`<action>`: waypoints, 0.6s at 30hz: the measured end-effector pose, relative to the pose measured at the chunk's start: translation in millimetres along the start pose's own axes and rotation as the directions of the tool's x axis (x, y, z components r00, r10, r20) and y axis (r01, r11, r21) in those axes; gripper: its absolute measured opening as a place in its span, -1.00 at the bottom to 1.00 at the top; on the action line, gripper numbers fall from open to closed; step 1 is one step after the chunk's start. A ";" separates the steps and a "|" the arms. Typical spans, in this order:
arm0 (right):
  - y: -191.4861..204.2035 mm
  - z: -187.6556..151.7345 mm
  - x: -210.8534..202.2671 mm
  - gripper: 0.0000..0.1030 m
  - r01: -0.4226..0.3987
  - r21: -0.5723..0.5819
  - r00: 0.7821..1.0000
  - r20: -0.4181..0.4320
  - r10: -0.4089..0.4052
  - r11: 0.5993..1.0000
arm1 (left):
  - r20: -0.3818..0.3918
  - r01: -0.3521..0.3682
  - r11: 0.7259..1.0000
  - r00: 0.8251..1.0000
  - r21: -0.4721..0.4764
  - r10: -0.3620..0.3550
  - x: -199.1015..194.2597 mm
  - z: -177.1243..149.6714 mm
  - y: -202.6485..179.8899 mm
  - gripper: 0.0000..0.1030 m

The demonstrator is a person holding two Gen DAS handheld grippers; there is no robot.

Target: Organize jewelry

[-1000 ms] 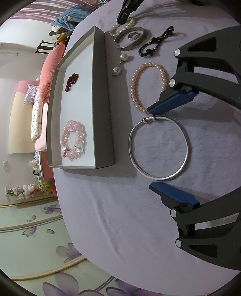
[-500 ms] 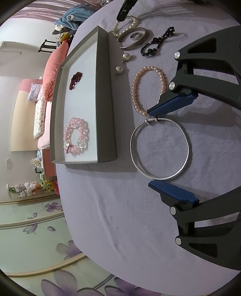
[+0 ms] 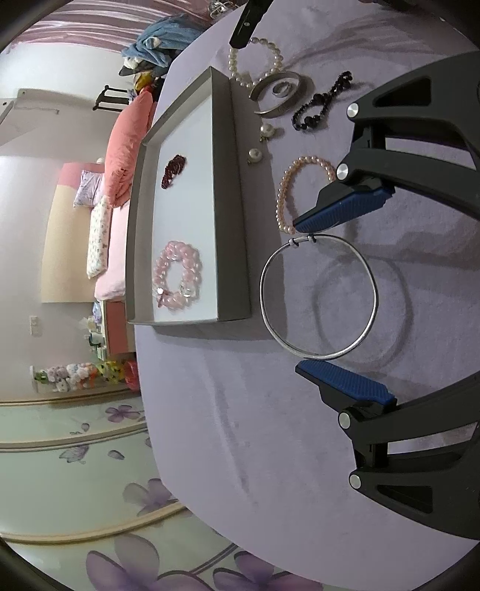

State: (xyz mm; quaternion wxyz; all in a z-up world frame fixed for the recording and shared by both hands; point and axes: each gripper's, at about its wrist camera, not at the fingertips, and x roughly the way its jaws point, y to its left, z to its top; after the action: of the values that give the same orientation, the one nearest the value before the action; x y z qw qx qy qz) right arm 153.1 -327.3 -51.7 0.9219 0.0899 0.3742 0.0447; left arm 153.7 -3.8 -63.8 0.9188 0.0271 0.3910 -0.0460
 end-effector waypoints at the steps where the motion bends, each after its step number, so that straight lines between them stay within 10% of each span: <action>1: 0.4 -0.1 -0.1 -0.81 -0.001 0.000 1.000 -0.001 0.001 1.000 | 0.000 0.001 1.000 1.000 0.000 -0.001 0.2 0.3 -0.9 0.37; 18: -6.4 -2.6 2.2 -0.81 0.006 0.020 1.000 -0.010 -0.006 1.000 | -0.085 -0.069 0.992 0.993 0.108 0.078 9.7 -15.3 -4.8 0.57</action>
State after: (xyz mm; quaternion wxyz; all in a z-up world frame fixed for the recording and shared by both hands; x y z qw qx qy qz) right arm 153.0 -332.9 -56.2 0.9193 0.0978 0.3793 0.0388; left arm 148.9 -7.9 -81.5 0.8989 0.0915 0.4273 -0.0312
